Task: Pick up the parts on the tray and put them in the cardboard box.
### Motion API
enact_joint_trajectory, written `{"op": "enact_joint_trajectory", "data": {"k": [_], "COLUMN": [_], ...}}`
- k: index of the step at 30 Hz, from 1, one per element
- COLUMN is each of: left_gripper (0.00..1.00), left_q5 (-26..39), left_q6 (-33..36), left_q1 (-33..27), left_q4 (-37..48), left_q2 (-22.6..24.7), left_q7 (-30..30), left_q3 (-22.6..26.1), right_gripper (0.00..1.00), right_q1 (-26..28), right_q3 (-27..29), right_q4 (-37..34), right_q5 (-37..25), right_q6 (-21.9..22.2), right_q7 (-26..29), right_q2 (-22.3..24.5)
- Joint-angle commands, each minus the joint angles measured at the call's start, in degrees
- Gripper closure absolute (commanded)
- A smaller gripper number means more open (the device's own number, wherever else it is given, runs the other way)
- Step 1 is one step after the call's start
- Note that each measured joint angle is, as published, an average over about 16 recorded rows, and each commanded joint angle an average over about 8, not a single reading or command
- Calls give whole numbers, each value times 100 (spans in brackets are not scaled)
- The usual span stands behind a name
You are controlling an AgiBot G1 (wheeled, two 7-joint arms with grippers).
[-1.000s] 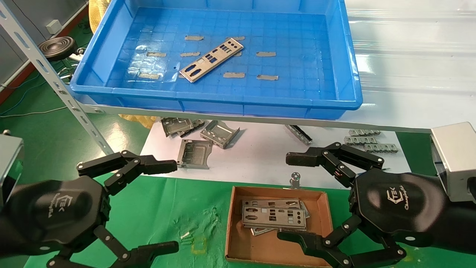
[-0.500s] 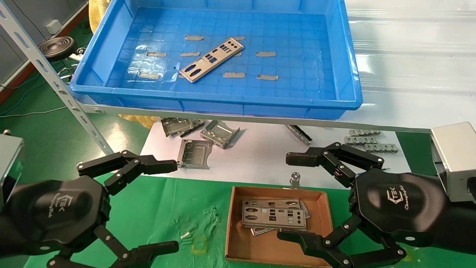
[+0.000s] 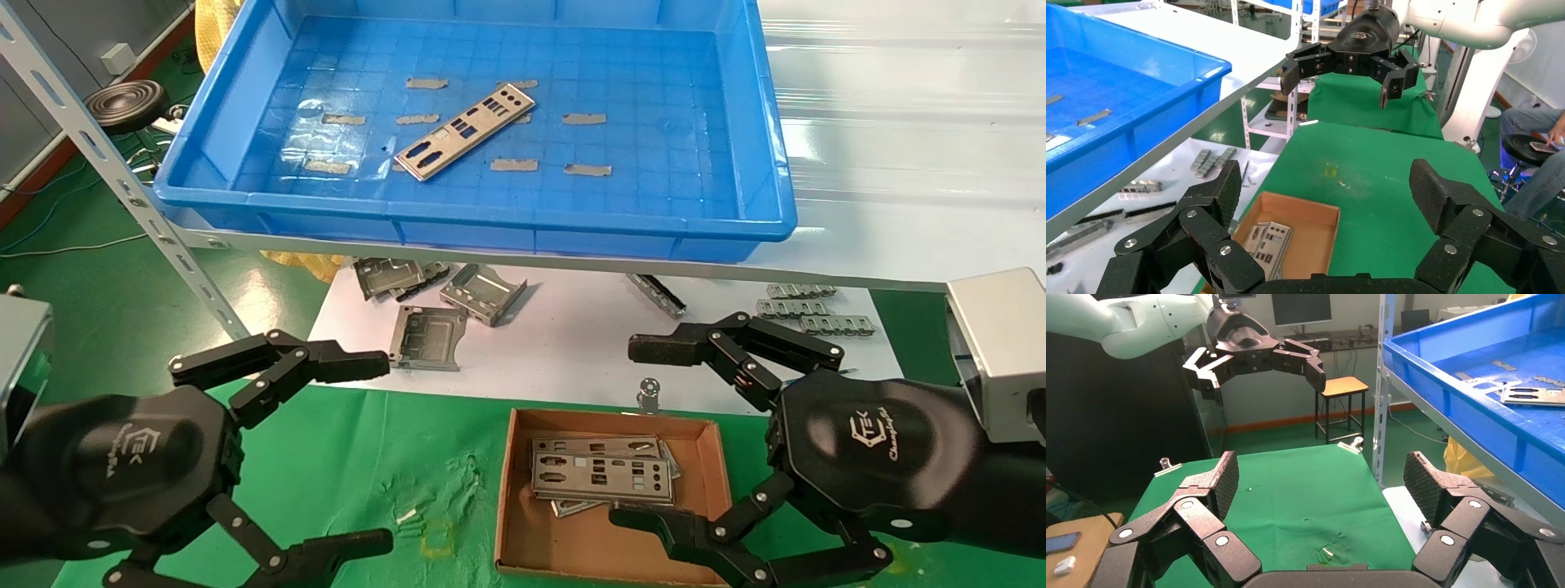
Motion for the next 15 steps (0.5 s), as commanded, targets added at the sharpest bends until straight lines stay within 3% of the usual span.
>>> {"op": "enact_joint_trajectory", "data": {"k": [1,15], "left_gripper": [0,0], "left_q5": [0,0], "left_q6": [0,0], "left_q1": [0,0], "left_q4": [0,0], "left_q2": [0,0], "left_q7": [0,0], "left_q3": [0,0], "right_gripper": [0,0], "right_q1": [0,0], "right_q3": [0,0], "right_q4": [0,0], "right_q5": [0,0], "right_q6": [0,0], "right_q7": [0,0], "right_q2": [0,0]}}
